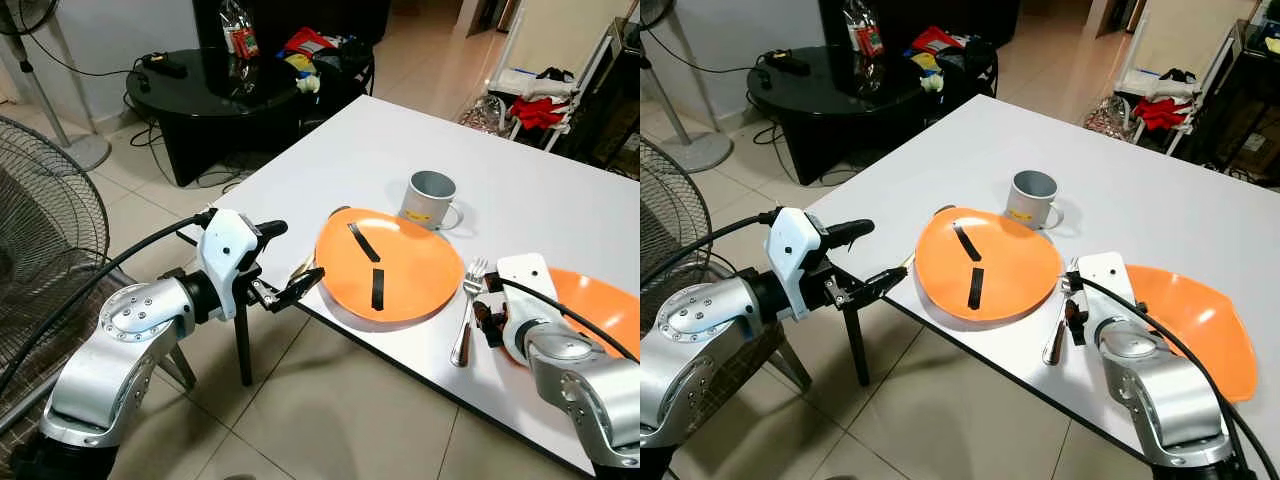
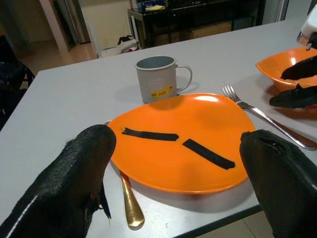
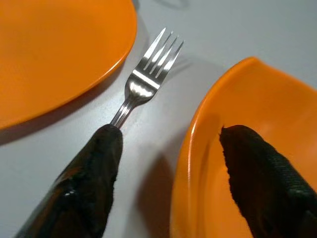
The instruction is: Setting the table
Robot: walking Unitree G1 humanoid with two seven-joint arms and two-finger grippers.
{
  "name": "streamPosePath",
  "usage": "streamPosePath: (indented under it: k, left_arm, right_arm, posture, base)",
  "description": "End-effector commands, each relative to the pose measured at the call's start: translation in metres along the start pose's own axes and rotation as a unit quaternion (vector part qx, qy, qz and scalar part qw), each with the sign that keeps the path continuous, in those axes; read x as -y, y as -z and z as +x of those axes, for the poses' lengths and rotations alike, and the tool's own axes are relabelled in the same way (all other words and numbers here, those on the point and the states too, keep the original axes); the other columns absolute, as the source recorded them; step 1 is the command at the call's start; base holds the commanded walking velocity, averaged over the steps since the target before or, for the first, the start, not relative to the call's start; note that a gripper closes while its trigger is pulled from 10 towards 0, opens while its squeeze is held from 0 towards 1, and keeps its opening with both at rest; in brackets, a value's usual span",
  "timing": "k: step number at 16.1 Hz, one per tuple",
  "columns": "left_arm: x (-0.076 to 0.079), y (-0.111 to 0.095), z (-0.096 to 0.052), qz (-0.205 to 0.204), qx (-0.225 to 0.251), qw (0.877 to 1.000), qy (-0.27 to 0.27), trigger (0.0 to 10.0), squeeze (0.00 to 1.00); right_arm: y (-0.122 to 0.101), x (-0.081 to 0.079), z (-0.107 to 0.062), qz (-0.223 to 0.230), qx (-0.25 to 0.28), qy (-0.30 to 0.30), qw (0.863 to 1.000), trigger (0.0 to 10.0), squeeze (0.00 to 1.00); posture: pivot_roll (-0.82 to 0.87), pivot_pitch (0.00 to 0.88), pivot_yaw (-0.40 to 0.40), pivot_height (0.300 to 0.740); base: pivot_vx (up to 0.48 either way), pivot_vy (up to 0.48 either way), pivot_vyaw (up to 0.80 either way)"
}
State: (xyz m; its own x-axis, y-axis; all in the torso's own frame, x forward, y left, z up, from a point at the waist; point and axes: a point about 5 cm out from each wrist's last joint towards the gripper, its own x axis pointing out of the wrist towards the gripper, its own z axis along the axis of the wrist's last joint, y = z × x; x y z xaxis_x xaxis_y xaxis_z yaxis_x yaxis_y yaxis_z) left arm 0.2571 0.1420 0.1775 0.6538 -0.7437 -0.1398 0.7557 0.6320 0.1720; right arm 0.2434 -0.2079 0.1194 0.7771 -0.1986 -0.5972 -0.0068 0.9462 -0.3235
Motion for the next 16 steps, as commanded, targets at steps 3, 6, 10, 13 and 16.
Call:
streamPosePath:
  k: [3,6,10,13,16]
  left_arm:
    - [0.0005,-0.0054,0.0022,0.007,0.008,1.0,0.011,10.0,0.0]
    - [0.0001,-0.0053,0.0026,0.008,0.008,1.0,0.011,10.0,0.0]
    - [-0.0003,-0.0053,0.0025,0.007,0.009,1.0,0.011,10.0,0.0]
    - [-0.0015,-0.0062,0.0031,0.006,0.012,1.0,0.01,10.0,0.0]
    - [-0.0016,-0.0069,0.0038,0.006,0.016,1.0,0.01,10.0,0.0]
  right_arm:
    - [0.0048,0.0024,0.0033,0.009,-0.006,0.004,1.0,0.0,0.0]
    - [0.0098,0.0021,0.0043,0.006,-0.017,0.002,1.0,0.0,0.0]
    - [0.0114,0.0041,0.0043,0.004,-0.02,0.005,1.0,0.0,0.0]
    - [0.0098,0.0083,0.0033,-0.005,-0.017,0.009,1.0,0.0,0.0]
    - [0.0067,0.0118,0.0025,-0.022,-0.007,0.008,1.0,0.0,0.0]
  posture:
    - [0.07,0.0,-0.031,0.74]
    - [0.06,0.0,-0.03,0.74]
    - [0.06,0.0,-0.029,0.74]
    - [0.06,0.0,-0.027,0.74]
    - [0.06,0.0,-0.027,0.74]
  base:
    - [0.0,0.0,0.0]
    - [0.0,0.0,0.0]
    - [0.0,0.0,0.0]
    - [0.0,0.0,0.0]
    - [0.0,0.0,0.0]
